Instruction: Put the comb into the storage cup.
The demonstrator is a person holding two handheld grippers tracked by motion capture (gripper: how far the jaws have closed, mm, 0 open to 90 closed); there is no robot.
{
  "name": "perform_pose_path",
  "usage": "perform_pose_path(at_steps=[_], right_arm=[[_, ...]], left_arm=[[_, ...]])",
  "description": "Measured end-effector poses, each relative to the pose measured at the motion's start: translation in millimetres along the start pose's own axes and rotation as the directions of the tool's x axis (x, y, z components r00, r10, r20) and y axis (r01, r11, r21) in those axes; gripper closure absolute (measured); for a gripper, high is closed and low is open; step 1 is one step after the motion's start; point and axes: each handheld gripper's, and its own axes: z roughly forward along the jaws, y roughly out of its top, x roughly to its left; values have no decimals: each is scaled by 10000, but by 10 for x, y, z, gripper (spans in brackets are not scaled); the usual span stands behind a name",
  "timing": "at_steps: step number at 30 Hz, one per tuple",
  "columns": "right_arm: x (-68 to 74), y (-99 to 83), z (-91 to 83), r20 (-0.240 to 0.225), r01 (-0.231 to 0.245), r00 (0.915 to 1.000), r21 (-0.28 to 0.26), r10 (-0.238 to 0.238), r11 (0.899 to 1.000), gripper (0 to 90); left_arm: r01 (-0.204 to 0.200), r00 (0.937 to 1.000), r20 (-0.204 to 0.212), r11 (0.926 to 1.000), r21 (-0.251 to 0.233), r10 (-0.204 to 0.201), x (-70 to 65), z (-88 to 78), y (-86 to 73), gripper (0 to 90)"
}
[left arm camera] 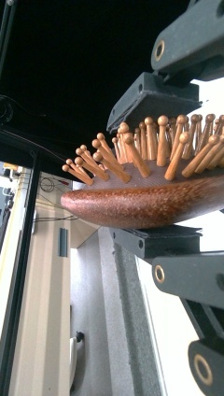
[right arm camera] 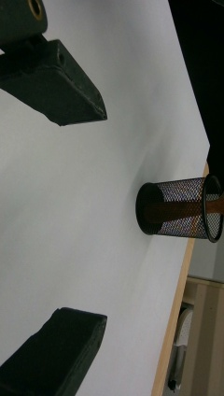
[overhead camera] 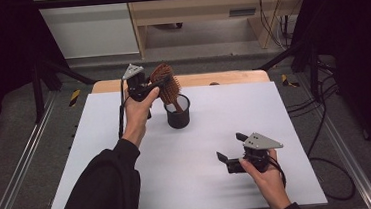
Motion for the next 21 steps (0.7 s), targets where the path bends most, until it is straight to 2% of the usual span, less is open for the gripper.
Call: perform_pose_path(at_steps=[21], right_arm=[[3, -3, 4, -5, 35, 10000, 16, -35, 10000, 41]], left_arm=[[124, 9999, -41, 9999, 78, -124, 95, 11, -12, 435]])
